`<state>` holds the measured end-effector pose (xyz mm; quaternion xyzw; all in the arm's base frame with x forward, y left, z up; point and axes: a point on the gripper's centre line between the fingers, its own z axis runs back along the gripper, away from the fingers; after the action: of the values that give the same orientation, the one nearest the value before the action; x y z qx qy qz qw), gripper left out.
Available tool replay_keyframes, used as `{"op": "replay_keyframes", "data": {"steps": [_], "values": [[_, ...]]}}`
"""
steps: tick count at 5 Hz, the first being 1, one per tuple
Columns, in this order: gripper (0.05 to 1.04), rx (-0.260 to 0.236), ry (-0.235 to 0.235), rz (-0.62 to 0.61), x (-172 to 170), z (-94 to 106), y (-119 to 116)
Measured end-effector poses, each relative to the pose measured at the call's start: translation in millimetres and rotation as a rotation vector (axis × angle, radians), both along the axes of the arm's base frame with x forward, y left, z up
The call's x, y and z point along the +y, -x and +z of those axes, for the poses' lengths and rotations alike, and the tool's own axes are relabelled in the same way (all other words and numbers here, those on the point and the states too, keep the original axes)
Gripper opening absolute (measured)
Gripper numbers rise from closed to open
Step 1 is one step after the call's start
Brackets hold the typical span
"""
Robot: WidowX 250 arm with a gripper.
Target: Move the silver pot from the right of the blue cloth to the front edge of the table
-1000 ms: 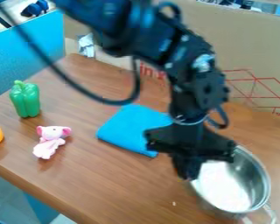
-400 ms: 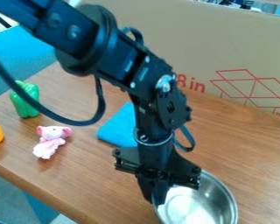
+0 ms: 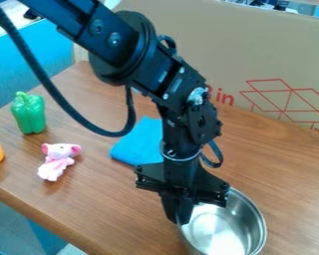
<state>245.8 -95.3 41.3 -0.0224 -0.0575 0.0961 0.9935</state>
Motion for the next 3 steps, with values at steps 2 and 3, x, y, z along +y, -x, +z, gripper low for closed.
{"op": "replay_keyframes", "data": {"steps": [2,3], "values": [[0.117,0.041,-0.006,0.007,-5.9,-3.7,-5.8],[0.311,0.113,-0.024,-0.029,-6.2,-0.4,-1.0]]}}
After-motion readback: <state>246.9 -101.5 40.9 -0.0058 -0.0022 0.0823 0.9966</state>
